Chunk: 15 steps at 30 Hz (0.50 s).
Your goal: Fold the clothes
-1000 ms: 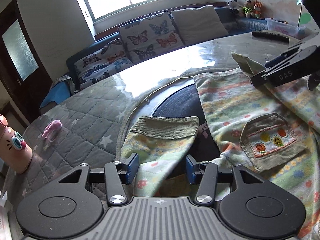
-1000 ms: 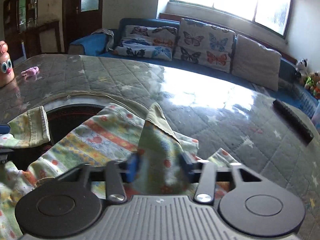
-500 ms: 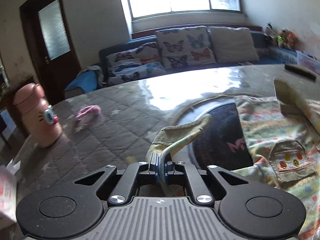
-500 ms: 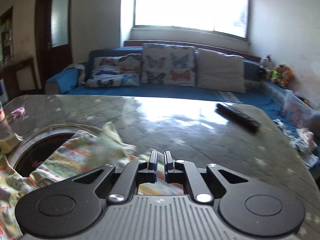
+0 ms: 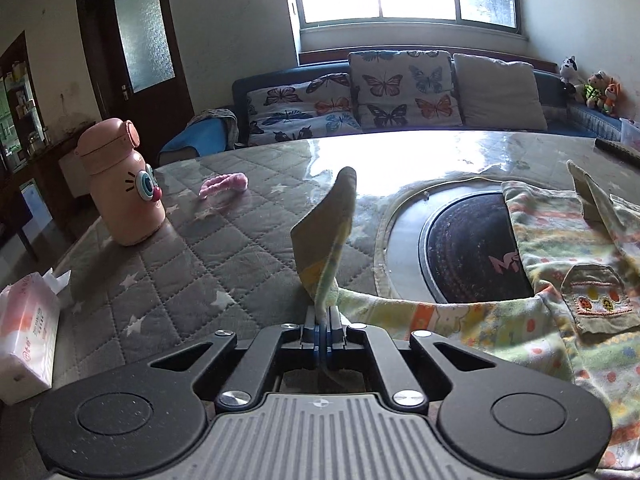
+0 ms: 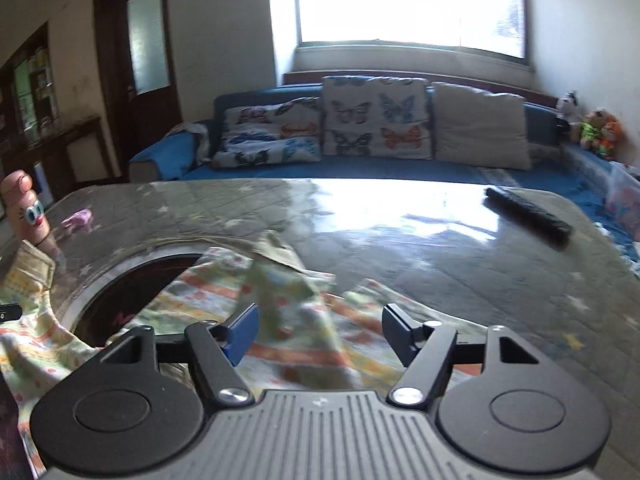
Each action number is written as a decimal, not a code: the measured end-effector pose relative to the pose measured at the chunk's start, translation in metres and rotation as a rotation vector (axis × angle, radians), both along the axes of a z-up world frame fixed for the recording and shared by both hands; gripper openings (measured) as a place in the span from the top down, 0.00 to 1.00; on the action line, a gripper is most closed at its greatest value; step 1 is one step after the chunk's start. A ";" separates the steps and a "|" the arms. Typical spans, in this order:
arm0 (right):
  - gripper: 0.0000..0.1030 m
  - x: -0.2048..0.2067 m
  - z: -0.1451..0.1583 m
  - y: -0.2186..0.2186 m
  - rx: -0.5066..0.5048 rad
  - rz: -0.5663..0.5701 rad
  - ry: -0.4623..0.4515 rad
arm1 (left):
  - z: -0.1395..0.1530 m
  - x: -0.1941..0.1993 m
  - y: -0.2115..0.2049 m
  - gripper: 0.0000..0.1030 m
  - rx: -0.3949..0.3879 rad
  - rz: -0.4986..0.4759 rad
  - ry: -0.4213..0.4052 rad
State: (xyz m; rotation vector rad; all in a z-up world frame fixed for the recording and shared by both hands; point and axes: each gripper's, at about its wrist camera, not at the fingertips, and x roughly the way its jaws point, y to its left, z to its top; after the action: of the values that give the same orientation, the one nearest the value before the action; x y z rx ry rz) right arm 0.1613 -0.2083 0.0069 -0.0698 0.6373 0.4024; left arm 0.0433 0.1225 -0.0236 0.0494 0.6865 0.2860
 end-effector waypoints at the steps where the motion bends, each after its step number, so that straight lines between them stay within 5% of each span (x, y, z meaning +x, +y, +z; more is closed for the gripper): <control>1: 0.32 0.004 -0.002 0.009 -0.005 0.017 0.004 | 0.000 0.001 0.000 0.97 -0.002 0.000 0.000; 11: 0.21 0.051 -0.028 0.074 -0.095 0.067 0.038 | -0.004 0.008 0.000 0.92 -0.006 -0.010 0.010; 13: 0.21 0.061 -0.036 0.079 -0.126 0.055 0.055 | -0.005 0.010 0.000 0.88 -0.004 -0.014 0.011; 15: 0.21 0.071 -0.047 0.080 -0.156 0.038 0.091 | -0.005 0.012 -0.001 0.70 -0.001 -0.015 0.011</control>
State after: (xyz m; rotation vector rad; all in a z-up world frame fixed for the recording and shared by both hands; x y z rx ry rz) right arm 0.2327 -0.1286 -0.0401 -0.2135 0.7580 0.3936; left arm 0.0551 0.1212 -0.0287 0.0555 0.6973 0.2708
